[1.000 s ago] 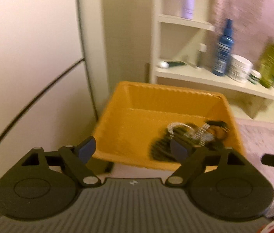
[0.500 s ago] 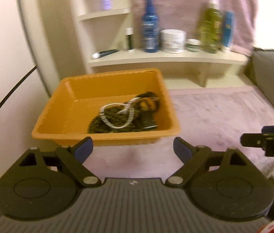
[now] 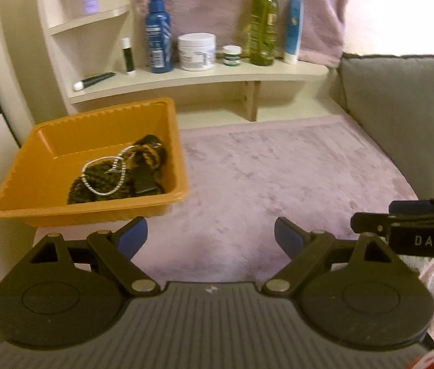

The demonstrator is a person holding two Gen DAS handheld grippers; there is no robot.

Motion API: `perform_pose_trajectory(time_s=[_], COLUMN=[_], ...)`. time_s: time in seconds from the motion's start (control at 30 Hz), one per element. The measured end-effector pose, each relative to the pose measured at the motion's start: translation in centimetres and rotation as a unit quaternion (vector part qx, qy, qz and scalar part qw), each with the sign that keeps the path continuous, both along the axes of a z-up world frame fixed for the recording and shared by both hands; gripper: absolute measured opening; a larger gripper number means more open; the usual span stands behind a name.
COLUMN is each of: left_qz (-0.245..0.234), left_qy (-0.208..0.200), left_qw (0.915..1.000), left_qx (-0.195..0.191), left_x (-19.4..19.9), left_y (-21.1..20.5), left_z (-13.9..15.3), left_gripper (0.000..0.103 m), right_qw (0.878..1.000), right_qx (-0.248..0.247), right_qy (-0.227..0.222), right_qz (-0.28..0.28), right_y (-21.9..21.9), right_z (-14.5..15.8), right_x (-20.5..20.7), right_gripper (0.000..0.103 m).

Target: Organize jewelry

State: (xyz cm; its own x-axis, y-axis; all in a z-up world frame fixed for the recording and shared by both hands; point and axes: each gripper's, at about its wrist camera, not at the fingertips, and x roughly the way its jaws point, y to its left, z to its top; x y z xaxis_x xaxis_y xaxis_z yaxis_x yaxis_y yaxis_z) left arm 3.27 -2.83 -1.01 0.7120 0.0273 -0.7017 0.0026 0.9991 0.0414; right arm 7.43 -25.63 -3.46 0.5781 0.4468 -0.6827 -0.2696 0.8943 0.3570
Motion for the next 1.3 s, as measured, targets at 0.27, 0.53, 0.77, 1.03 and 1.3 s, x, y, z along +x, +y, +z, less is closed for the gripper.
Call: perform_pose_trajectory(time_s=[0.27, 0.53, 0.77, 1.03, 1.3], left_qz=[-0.008, -0.009, -0.002, 0.0, 0.002], left_qy=[0.015, 0.019, 0.019, 0.019, 0.02], left_qw=[0.9998, 0.9998, 0.9998, 0.9998, 0.9998], left_qx=[0.005, 0.002, -0.003, -0.008, -0.01], left_x=[0.4, 0.5, 0.6, 0.7, 0.7], left_y=[-1.1, -0.9, -0.5, -0.3, -0.1], left_z=[-0.9, -1.2, -1.2, -1.2, -1.2], left_gripper=[0.089, 0.089, 0.089, 0.089, 0.089], right_qw=[1.0, 1.0, 1.0, 1.0, 1.0], right_qx=[0.007, 0.004, 0.001, -0.003, -0.004], right_qy=[0.006, 0.008, 0.007, 0.006, 0.005], right_qz=[-0.001, 0.003, 0.008, 0.011, 0.015], right_y=[-0.7, -0.3, 0.2, 0.6, 0.8], right_z=[-0.4, -0.6, -0.5, -0.4, -0.3], right_x=[-0.1, -0.1, -0.1, 0.0, 0.2], right_gripper=[0.069, 0.069, 0.069, 0.069, 0.069])
